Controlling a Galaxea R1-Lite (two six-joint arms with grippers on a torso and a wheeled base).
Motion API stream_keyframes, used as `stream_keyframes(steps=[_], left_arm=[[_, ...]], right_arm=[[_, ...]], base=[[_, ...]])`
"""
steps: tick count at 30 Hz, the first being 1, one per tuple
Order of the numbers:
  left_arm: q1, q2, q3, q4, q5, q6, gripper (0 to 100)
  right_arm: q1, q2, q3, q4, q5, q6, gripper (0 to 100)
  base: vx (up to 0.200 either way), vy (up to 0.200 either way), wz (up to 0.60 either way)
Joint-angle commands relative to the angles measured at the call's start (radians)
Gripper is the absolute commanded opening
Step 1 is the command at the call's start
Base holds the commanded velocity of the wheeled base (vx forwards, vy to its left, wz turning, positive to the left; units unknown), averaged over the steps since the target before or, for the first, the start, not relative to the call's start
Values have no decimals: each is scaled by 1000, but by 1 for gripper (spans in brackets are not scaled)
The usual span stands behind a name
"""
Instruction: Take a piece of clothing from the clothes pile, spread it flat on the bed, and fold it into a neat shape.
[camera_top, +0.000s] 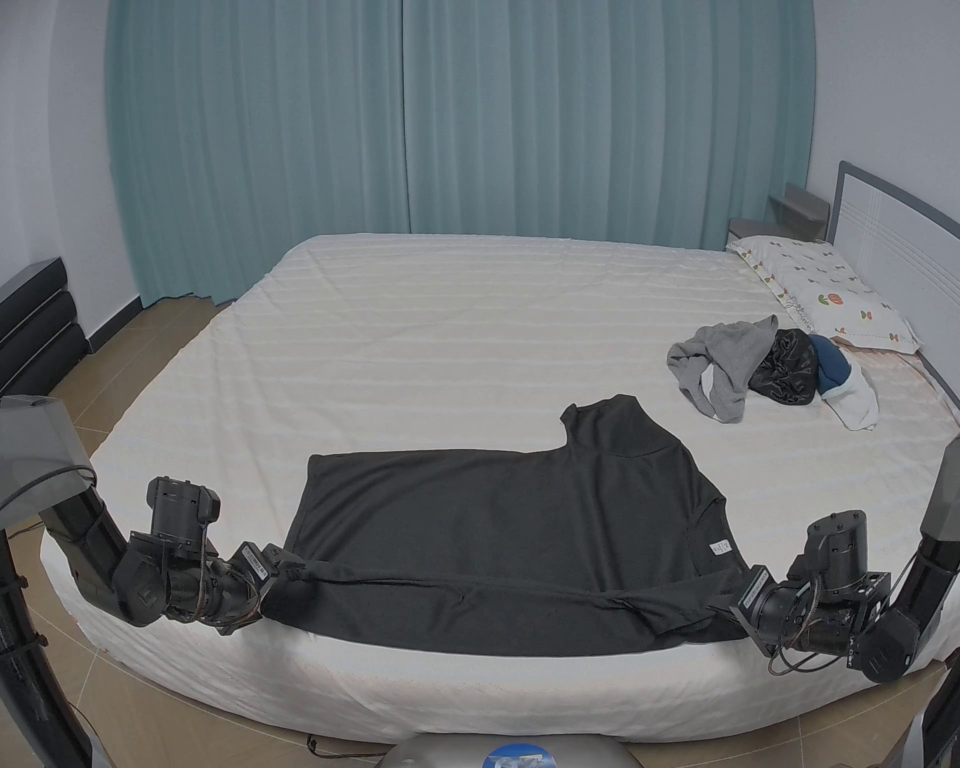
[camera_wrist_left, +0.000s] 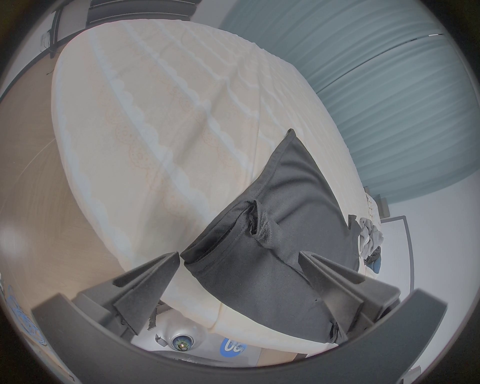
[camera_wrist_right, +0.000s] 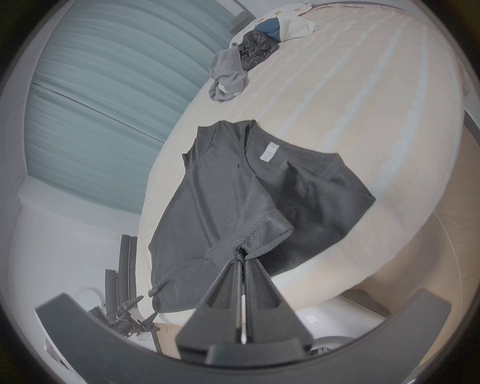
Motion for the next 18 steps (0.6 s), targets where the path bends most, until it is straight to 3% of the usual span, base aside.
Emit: stream_keyframes(steps=[1, 9, 18], left_arm=[[-2, -2, 2, -1, -1, -1, 100], [-2, 0, 2, -1, -1, -1, 100], [0, -11, -1, -6, 7, -2, 100]], right_arm=[[24, -6, 34, -2, 1, 3, 100], [15, -1, 71, -4, -1, -3, 100], [-136, -17, -36, -5, 22, -110, 100]], base=[[0, 0, 0], [0, 0, 0], [0, 0, 0]])
